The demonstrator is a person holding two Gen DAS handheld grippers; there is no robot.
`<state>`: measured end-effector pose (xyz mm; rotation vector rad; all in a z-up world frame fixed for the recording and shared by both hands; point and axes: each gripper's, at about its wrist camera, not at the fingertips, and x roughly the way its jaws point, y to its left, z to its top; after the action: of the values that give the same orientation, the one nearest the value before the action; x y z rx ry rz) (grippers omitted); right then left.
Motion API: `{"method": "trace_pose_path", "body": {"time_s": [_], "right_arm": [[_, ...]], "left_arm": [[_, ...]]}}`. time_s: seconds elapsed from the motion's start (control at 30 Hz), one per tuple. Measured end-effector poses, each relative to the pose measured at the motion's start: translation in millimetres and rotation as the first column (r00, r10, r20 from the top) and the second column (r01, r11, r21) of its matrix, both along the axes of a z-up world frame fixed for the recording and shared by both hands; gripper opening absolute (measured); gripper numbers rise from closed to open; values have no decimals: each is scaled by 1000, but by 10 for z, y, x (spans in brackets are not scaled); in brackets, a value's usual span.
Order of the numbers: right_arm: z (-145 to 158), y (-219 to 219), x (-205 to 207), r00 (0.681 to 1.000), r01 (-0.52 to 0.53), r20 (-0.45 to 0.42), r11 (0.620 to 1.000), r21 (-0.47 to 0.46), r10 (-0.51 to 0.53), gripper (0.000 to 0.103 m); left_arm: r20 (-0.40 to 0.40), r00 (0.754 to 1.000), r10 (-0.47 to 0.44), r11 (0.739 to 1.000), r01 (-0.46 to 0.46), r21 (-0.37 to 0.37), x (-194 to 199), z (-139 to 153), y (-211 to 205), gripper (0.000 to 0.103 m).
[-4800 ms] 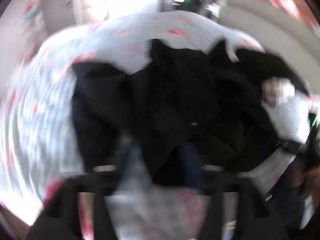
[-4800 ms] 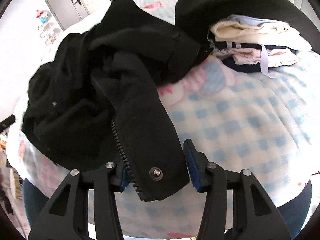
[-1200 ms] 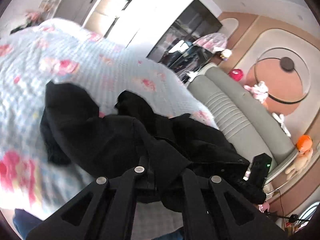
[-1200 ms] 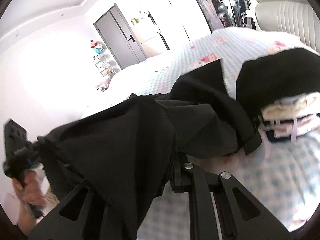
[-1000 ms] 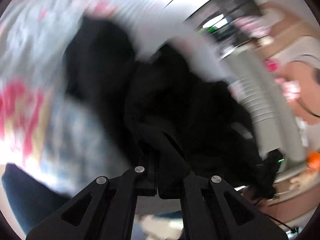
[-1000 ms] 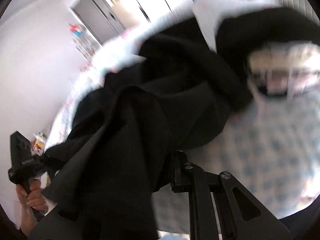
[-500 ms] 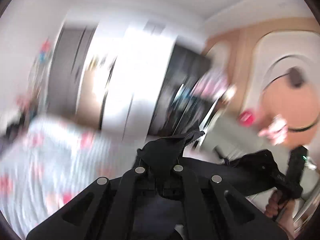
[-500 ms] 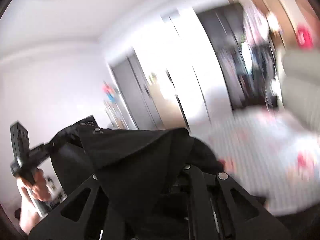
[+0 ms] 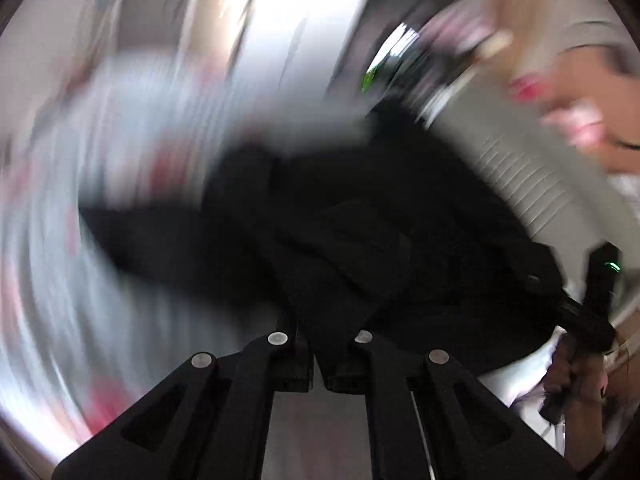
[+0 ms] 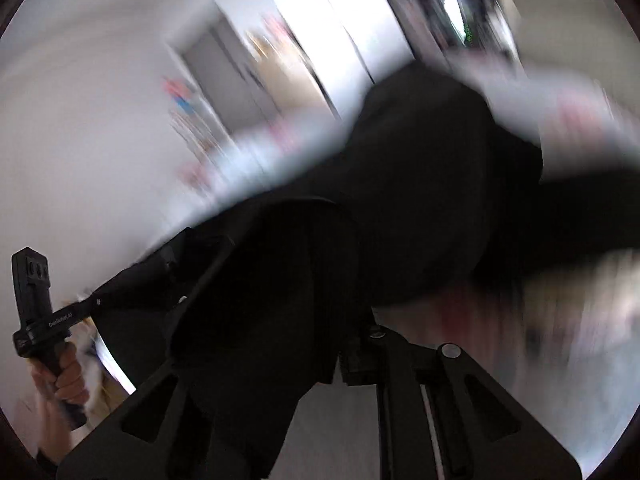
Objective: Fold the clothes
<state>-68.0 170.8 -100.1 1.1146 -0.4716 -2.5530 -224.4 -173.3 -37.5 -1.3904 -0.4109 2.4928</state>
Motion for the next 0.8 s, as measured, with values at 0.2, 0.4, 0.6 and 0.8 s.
{"method": "trace_pose_path", "body": {"time_s": [0.2,0.4,0.6,0.8], "right_arm": [[-1670,-233,124,957,-8,288,991,133,-31,11],[-1751,-326,-11,947,-49,320,995,82,20,49],[-1416,-534,113,974,-67,223,981,180,25,12],[-675,-465,551,993,-110,52,994,-8,111,9]], "left_arm": [[197,976,93,978,-127,165,201,-1166,-181,3],[220,967,131,952,-185,243,364,-1514,-161,12],[46,993,113,977,-119,177,544,-904,-160,0],[-101,991,93,981,-74,177,1012,-224,-246,0]]}}
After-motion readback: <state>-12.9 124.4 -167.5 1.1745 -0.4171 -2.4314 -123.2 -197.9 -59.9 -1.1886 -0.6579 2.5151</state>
